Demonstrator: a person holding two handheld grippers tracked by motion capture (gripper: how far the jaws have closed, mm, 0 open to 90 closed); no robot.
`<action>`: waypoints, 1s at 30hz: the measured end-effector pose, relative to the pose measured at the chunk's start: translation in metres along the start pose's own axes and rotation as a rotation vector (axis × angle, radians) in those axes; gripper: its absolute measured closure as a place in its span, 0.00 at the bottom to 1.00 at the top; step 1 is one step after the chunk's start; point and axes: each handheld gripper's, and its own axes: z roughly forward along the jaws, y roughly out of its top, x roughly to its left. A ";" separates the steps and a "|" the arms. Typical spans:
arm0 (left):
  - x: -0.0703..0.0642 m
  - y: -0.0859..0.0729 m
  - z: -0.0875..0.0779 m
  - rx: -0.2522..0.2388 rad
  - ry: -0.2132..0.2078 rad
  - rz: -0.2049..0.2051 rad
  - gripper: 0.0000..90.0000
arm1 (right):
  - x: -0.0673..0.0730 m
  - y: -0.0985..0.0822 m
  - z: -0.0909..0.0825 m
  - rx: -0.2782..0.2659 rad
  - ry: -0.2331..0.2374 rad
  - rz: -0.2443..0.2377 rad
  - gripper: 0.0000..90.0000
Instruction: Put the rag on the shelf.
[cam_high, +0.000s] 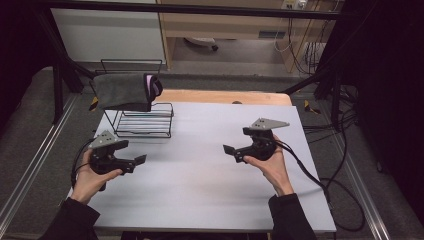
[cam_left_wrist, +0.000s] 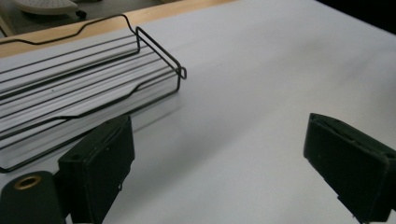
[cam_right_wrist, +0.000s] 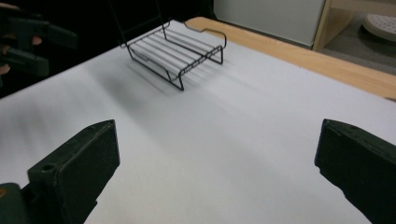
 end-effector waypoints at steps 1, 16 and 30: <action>-0.002 -0.003 0.003 0.012 0.001 0.014 0.10 | -0.002 -0.006 -0.002 0.006 -0.003 0.006 0.01; -0.015 -0.043 0.023 0.060 -0.023 0.051 0.10 | -0.028 -0.092 -0.026 0.064 0.005 0.048 0.01; -0.015 -0.061 0.026 0.092 -0.030 0.078 0.11 | -0.048 -0.139 -0.046 0.086 -0.028 0.126 0.01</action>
